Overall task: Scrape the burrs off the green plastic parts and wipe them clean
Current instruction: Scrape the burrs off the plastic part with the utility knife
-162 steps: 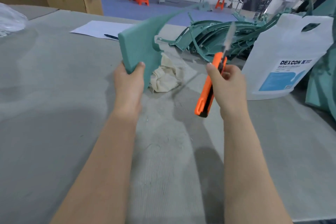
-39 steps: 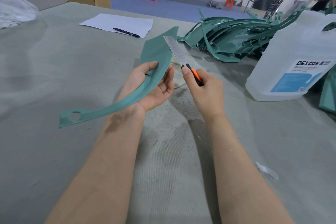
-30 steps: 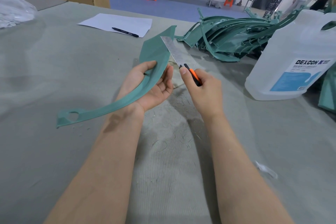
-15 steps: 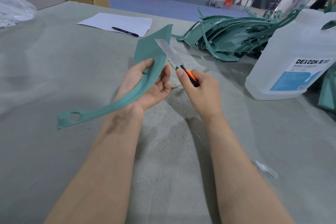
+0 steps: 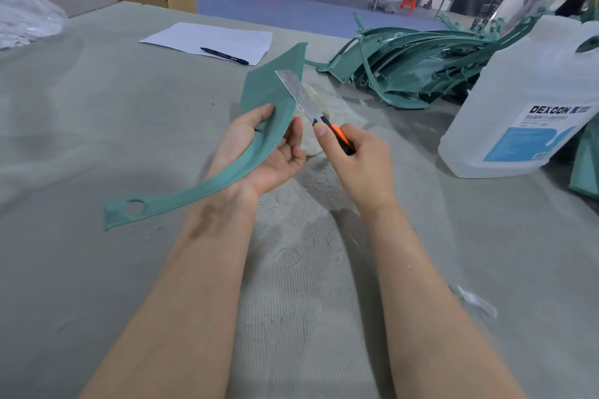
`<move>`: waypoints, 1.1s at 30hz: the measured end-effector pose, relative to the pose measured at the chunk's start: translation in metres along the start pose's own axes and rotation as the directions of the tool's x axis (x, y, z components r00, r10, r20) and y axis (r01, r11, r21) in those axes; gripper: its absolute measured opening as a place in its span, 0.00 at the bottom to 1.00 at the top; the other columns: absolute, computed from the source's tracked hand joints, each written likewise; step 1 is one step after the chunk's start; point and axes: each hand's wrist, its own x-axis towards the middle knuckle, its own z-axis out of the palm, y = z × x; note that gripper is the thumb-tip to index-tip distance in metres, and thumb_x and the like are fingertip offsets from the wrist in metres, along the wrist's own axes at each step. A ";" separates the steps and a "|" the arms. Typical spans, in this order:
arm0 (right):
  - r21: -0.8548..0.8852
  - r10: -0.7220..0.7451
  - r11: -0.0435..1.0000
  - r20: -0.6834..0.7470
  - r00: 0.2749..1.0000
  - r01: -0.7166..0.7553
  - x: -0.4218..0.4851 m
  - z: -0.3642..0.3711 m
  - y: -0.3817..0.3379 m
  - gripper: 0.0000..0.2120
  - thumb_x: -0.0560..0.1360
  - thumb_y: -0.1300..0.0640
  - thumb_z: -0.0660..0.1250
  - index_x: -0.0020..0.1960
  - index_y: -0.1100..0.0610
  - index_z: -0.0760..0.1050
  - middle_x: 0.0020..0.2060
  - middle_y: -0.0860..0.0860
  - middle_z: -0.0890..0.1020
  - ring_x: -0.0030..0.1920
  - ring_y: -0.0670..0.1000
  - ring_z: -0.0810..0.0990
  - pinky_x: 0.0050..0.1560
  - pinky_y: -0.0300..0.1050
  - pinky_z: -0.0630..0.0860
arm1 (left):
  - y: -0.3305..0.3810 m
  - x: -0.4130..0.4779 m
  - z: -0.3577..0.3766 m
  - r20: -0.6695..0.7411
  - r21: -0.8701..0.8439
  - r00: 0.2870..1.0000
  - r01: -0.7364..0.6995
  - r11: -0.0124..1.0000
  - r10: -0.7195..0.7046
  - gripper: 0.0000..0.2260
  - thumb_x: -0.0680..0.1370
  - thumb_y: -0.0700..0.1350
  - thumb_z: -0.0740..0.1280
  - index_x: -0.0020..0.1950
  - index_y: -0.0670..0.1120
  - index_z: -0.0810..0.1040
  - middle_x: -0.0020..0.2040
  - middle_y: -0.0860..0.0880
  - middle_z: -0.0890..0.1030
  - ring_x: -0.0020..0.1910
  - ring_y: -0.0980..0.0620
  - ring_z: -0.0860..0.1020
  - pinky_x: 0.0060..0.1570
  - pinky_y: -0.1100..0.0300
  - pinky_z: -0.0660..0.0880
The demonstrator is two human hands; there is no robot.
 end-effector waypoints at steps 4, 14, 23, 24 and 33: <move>0.008 0.003 1.000 0.004 1.000 -0.004 0.000 0.000 0.000 0.25 0.75 0.39 0.65 0.29 0.51 0.59 0.23 0.45 0.61 0.27 0.49 0.62 0.31 0.45 0.60 | 0.000 0.002 -0.001 -0.006 0.005 1.000 -0.003 1.000 0.003 0.10 0.78 0.47 0.63 0.40 0.44 0.78 0.32 0.51 0.80 0.31 0.55 0.81 0.39 0.62 0.68; -0.007 -0.003 1.000 0.009 1.000 0.003 -0.001 0.001 -0.002 0.26 0.76 0.41 0.66 0.29 0.52 0.58 0.23 0.46 0.61 0.28 0.49 0.61 0.31 0.46 0.59 | 0.000 0.002 -0.001 -0.027 0.009 0.999 -0.019 1.000 0.019 0.14 0.79 0.48 0.64 0.35 0.44 0.78 0.28 0.50 0.78 0.27 0.55 0.78 0.36 0.62 0.67; 0.006 -0.007 1.000 0.018 1.000 0.007 -0.001 0.001 -0.002 0.25 0.77 0.41 0.66 0.30 0.54 0.61 0.24 0.46 0.63 0.28 0.49 0.62 0.32 0.45 0.60 | 0.000 0.001 0.001 -0.015 -0.006 1.000 -0.017 1.000 0.017 0.14 0.79 0.47 0.63 0.36 0.45 0.77 0.29 0.51 0.77 0.28 0.56 0.78 0.38 0.62 0.65; 0.010 -0.005 1.000 0.019 1.000 0.005 -0.001 0.001 -0.003 0.25 0.77 0.41 0.66 0.30 0.54 0.61 0.24 0.46 0.63 0.28 0.49 0.62 0.32 0.46 0.60 | 0.000 0.001 0.001 -0.013 -0.010 1.000 -0.018 1.000 0.018 0.14 0.79 0.47 0.63 0.36 0.45 0.77 0.29 0.52 0.77 0.28 0.56 0.78 0.38 0.62 0.65; 0.014 -0.003 1.000 0.016 1.000 0.003 -0.001 0.001 -0.003 0.26 0.77 0.42 0.65 0.31 0.60 0.63 0.24 0.48 0.64 0.29 0.50 0.63 0.32 0.48 0.61 | -0.002 0.000 0.002 -0.009 -0.026 1.000 -0.016 1.000 0.016 0.11 0.79 0.47 0.63 0.38 0.45 0.76 0.31 0.52 0.76 0.29 0.56 0.78 0.39 0.61 0.65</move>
